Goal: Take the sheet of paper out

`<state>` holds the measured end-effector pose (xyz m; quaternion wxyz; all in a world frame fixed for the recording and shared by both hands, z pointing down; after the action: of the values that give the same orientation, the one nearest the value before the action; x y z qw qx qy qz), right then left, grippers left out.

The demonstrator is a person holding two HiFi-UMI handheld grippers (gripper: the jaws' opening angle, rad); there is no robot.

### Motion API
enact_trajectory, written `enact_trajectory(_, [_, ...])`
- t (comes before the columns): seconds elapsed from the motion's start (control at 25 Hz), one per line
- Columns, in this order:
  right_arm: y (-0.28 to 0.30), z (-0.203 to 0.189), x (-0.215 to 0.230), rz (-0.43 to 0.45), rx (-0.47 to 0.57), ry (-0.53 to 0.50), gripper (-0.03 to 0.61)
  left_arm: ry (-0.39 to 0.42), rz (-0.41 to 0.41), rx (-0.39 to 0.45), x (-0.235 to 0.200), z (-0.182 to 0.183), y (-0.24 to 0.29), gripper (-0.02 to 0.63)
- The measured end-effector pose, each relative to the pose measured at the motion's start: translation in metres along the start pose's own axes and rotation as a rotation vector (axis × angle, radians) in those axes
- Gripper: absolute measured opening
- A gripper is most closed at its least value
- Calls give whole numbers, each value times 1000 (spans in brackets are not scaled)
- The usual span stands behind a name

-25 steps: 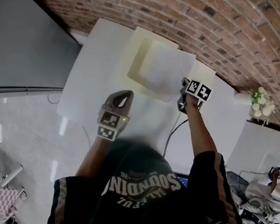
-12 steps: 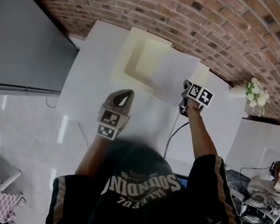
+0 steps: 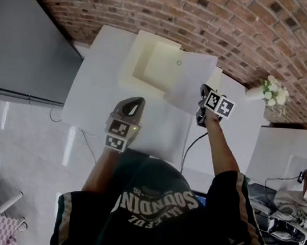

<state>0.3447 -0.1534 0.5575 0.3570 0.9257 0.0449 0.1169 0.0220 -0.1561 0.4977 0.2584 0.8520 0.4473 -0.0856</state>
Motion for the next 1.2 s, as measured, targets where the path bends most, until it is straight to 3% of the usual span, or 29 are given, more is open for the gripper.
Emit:
enact_trajectory(0.6, [-88, 35, -44, 97, 208, -53, 0, 8, 12, 73, 20, -2, -29, 11])
enact_trajectory(1.2, [-149, 64, -78, 230, 372, -8, 0, 22, 34, 115, 30, 11, -42, 11])
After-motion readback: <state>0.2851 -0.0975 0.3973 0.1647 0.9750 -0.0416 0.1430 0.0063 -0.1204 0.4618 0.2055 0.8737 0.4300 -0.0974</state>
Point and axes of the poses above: the fingertips, and each gripper's own axes: y forward along the fingers, x to its right, z out of its top, the point moved 5 cm from there along -y, backward along the fingers, and after that the axes turned 12 degrees about -y, right-handed, at the moved point
